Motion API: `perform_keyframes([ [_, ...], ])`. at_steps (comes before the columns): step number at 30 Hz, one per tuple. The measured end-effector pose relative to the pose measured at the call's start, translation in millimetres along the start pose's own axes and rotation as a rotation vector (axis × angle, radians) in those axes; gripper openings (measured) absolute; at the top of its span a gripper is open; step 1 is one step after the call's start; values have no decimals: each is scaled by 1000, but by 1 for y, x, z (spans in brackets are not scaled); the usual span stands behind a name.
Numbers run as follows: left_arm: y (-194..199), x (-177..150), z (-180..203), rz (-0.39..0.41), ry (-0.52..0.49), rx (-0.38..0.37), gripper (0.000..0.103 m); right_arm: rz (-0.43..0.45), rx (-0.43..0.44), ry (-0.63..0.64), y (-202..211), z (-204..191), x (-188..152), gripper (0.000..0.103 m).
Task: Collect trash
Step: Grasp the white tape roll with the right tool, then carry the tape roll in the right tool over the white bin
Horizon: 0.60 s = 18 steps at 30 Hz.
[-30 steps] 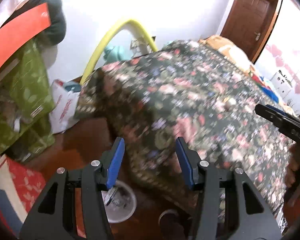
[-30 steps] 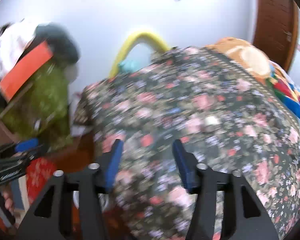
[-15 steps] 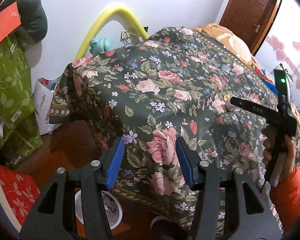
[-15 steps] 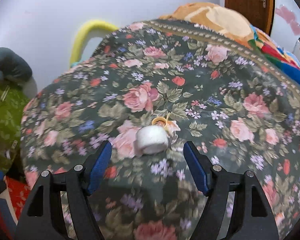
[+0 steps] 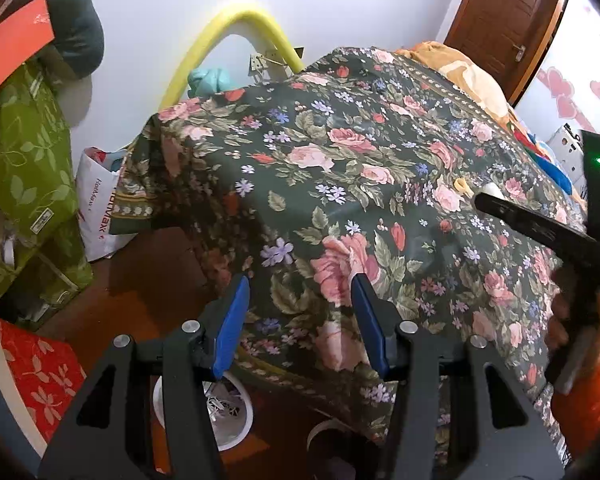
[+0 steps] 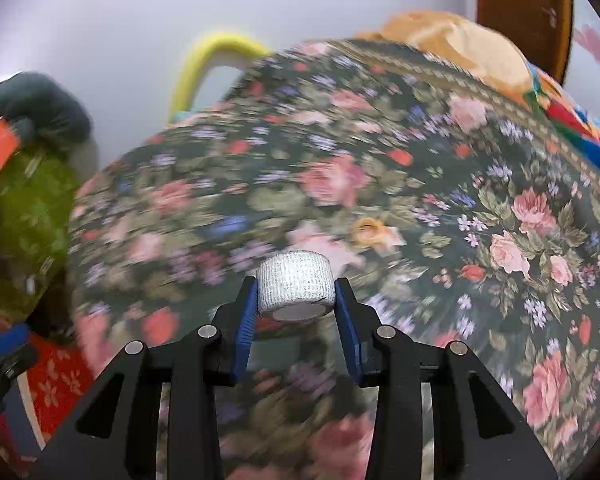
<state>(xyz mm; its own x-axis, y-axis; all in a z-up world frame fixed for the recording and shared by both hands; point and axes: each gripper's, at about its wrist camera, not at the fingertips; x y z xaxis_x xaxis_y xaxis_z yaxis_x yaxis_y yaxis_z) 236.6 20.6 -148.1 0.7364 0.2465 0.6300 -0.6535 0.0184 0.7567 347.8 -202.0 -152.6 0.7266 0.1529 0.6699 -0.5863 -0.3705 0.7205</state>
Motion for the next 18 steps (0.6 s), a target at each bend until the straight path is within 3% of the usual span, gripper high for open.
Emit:
perform_keyframes([
  [9, 47, -20, -31, 6, 8, 44, 52, -13, 183, 31, 59, -94, -29, 35],
  [18, 84, -65, -97, -57, 99, 134, 52, -128, 264, 96, 58, -181, -70, 35],
])
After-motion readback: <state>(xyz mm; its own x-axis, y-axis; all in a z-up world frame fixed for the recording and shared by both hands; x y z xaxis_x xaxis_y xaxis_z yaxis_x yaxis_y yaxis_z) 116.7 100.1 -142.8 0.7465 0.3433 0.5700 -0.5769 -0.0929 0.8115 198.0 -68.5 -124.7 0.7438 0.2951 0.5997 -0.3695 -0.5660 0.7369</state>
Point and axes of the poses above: each gripper's, at about its wrist camera, not at the fingertips, and y roughly against the way its jaws point, z to its right, x to its top, and after that the axes turned 6 degrees about z, right-handed
